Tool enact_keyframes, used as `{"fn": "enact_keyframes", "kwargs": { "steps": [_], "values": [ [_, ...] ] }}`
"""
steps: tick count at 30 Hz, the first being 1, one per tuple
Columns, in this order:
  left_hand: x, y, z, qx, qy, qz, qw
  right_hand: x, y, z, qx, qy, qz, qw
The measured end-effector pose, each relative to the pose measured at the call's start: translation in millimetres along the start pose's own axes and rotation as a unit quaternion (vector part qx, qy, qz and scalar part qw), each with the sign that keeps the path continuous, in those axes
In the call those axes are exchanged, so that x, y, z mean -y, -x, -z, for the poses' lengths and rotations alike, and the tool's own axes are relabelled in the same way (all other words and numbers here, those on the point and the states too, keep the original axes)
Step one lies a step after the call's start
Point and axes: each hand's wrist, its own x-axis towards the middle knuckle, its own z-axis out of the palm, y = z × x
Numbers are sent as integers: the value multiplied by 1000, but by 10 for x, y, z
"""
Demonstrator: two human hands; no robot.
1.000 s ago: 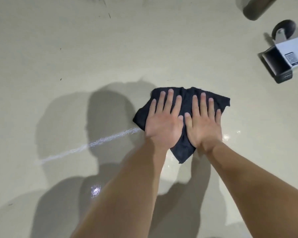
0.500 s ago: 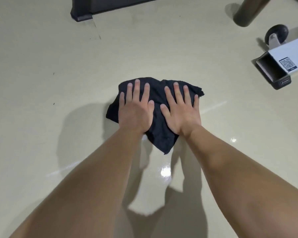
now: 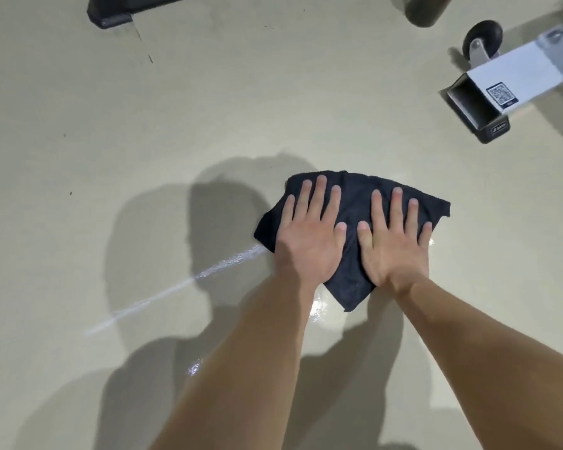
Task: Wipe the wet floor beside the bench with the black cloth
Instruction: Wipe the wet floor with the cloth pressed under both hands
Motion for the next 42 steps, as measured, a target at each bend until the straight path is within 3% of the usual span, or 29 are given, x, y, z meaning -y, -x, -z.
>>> {"fn": "enact_keyframes", "kwargs": {
  "steps": [4, 9, 14, 17, 23, 27, 30, 32, 36, 42],
  "values": [
    [425, 561, 37, 8, 2, 14, 1000, 326, 527, -275, -6, 25, 34, 999],
    [1110, 1496, 148, 13, 28, 98, 995, 1084, 1103, -558, 0, 52, 117, 992],
    [1795, 2790, 200, 25, 15, 207, 978, 2026, 2116, -971, 54, 70, 224, 971],
    [1996, 3140, 237, 34, 16, 214, 976, 2231, 2569, -1168, 68, 65, 231, 968],
    [2027, 3175, 198, 18, 36, 208, 977, 2237, 2608, -1232, 75, 53, 228, 969],
    [2016, 3142, 200, 20, -1, 211, 977, 2169, 2545, -1268, 67, 28, 290, 954],
    [1996, 3150, 209, 15, -37, 210, 977, 2096, 2412, -1237, 8, 40, 345, 938],
    [1940, 3116, 201, 21, -18, 244, 969, 2043, 2307, -1190, 43, 69, 387, 918],
    [1498, 2829, 108, 16, -5, 339, 941, 1722, 1889, -1015, 33, 99, 437, 893],
    [596, 1822, 73, 7, 21, 356, 934, 874, 589, -364, 23, 102, 438, 893]
  ]
}}
